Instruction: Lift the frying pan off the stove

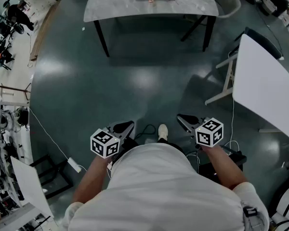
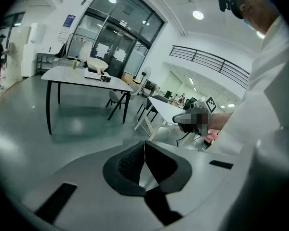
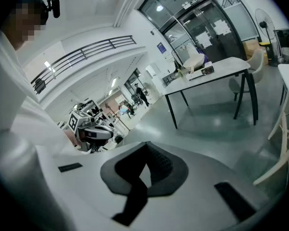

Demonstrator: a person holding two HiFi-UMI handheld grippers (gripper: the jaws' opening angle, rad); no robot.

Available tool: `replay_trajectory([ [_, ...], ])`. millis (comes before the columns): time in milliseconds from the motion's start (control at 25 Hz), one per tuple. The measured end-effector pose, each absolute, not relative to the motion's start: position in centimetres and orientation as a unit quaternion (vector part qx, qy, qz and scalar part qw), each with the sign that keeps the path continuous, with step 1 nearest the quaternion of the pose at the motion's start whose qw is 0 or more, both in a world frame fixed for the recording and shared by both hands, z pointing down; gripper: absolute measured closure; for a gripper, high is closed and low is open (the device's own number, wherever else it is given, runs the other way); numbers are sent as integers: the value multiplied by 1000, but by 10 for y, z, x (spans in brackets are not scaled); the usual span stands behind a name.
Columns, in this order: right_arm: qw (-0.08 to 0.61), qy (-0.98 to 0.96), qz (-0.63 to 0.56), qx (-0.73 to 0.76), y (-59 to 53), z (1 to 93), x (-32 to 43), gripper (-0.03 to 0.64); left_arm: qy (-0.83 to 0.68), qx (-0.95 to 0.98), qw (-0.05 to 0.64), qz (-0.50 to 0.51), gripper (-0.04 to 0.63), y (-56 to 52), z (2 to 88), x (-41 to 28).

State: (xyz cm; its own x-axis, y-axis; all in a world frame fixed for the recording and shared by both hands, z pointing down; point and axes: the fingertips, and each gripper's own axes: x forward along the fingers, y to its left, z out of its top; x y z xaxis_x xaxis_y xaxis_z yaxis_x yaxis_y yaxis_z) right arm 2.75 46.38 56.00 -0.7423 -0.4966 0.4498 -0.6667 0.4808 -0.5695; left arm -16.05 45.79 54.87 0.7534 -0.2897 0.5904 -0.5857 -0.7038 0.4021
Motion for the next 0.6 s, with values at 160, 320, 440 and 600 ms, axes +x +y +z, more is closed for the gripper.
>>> replay_trajectory([
  [160, 81, -853, 381, 346, 449, 559, 57, 612, -222, 899, 294, 235, 575, 437, 539, -117],
  [320, 68, -845, 387, 363, 428, 561, 67, 612, -205, 902, 329, 190, 575, 409, 528, -100],
  [440, 76, -841, 391, 367, 399, 564, 67, 612, -198, 902, 343, 171, 575, 365, 534, -95],
  [600, 102, -833, 406, 361, 343, 579, 52, 611, -180, 908, 346, 151, 574, 298, 551, -104],
])
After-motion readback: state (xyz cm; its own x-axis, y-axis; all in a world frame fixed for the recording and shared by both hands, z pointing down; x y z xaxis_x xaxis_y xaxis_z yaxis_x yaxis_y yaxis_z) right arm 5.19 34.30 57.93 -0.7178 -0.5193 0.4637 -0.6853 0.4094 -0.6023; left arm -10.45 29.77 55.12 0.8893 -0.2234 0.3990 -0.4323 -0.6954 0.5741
